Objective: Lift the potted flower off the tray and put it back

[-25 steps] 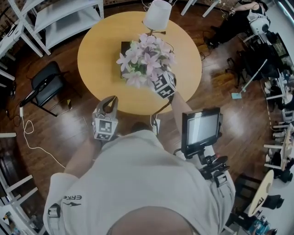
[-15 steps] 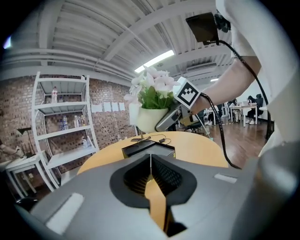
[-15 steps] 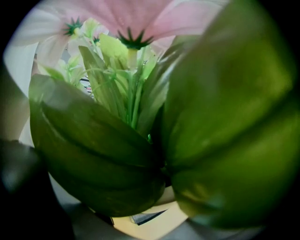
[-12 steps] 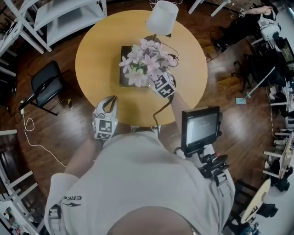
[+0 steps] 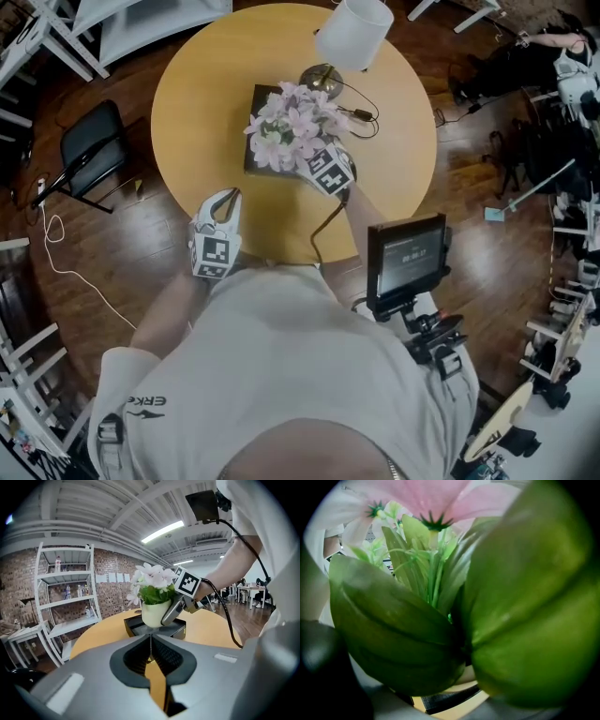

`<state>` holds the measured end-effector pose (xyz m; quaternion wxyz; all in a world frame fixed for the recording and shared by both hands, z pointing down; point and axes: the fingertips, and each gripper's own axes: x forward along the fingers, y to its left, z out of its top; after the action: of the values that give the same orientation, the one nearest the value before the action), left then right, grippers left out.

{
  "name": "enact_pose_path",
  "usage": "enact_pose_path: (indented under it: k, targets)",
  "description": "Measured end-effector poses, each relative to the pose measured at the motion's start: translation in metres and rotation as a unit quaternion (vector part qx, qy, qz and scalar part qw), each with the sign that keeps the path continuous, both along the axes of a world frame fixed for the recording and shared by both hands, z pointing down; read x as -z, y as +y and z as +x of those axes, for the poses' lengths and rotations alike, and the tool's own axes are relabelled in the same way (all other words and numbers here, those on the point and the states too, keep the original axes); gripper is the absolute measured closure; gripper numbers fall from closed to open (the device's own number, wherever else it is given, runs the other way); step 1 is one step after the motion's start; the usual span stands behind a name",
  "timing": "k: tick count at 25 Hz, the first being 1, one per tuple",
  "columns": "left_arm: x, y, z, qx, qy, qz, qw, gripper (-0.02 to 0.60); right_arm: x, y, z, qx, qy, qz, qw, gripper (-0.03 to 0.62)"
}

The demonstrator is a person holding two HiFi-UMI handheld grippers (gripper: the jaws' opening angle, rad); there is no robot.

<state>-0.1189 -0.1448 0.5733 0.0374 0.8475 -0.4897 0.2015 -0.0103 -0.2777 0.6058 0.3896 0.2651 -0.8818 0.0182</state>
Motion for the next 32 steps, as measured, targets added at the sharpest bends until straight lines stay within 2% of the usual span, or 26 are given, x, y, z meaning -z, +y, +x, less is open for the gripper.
enact_pose_path:
  k: [14,18,32]
  targets:
    - [-0.005,0.011,0.0,0.014,-0.001,-0.009,0.9999,0.572,-0.028,0.011,-0.002,0.026,0.031,-0.041,0.998,0.017]
    - [-0.007,0.004,-0.002,0.013,-0.001,-0.012,0.9998,0.572,-0.037,0.007,0.0,0.029,0.033,-0.069,0.997,0.017]
    - [-0.019,-0.02,-0.005,0.006,-0.006,-0.019,0.9998,0.572,-0.049,-0.014,-0.001,0.037,0.032,-0.082,0.995,0.016]
